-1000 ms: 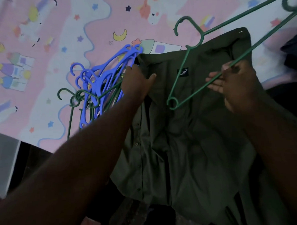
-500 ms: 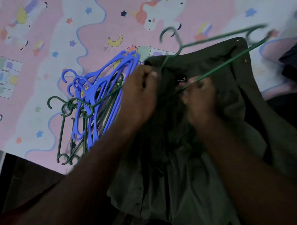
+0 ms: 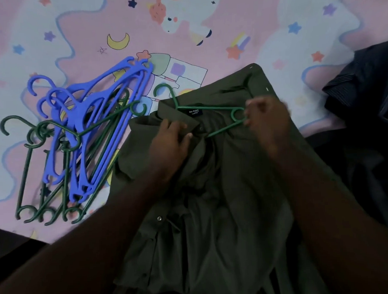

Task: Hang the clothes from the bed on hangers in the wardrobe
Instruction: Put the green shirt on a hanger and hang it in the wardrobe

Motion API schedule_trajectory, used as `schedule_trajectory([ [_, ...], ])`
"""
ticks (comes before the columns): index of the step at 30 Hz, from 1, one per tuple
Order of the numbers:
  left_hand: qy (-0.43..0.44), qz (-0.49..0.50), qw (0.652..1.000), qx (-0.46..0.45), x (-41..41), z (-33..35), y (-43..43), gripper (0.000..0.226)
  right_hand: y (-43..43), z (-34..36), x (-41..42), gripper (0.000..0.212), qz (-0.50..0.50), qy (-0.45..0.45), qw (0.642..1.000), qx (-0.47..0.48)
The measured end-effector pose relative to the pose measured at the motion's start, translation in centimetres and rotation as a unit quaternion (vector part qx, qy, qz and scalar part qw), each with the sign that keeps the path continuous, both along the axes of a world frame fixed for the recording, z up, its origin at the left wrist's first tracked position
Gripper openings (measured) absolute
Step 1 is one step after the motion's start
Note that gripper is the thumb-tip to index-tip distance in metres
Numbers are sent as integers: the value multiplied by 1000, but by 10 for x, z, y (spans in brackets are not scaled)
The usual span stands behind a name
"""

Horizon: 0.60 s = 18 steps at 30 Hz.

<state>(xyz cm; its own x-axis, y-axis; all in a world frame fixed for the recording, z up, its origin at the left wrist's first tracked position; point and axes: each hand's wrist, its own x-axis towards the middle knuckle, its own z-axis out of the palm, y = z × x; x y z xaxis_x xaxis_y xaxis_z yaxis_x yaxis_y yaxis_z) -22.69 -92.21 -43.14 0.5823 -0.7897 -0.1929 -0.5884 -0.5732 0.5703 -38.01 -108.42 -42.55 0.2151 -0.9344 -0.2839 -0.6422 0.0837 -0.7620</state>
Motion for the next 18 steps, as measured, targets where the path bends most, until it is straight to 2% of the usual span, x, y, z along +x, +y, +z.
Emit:
schedule_trajectory([
  [2,-9,-30,998,48,2,0,-7,33,-44,5,0,27,-31,66,994,-83],
  [4,-10,-49,994,99,0,0,-12,39,-75,-1,4,44,-21,85,995,-41],
  [6,-14,-79,987,140,-6,-4,-13,39,-90,-13,7,58,38,126,991,35],
  [8,-8,-102,980,174,-13,-10,-9,46,-93,-22,8,46,100,163,981,18],
  [10,-3,-106,977,183,-20,-14,-2,57,-87,-9,12,32,106,173,977,-66],
  [12,-2,-104,978,182,-24,-17,6,59,-69,14,16,26,87,125,975,-160],
  [15,13,-107,975,195,-26,-22,18,55,-4,38,15,24,168,12,947,-273],
  [16,19,-110,974,196,-27,-24,22,51,21,30,10,23,209,1,941,-265],
  [18,36,-117,973,198,-29,-26,30,45,61,-3,-5,22,271,56,945,-175],
])
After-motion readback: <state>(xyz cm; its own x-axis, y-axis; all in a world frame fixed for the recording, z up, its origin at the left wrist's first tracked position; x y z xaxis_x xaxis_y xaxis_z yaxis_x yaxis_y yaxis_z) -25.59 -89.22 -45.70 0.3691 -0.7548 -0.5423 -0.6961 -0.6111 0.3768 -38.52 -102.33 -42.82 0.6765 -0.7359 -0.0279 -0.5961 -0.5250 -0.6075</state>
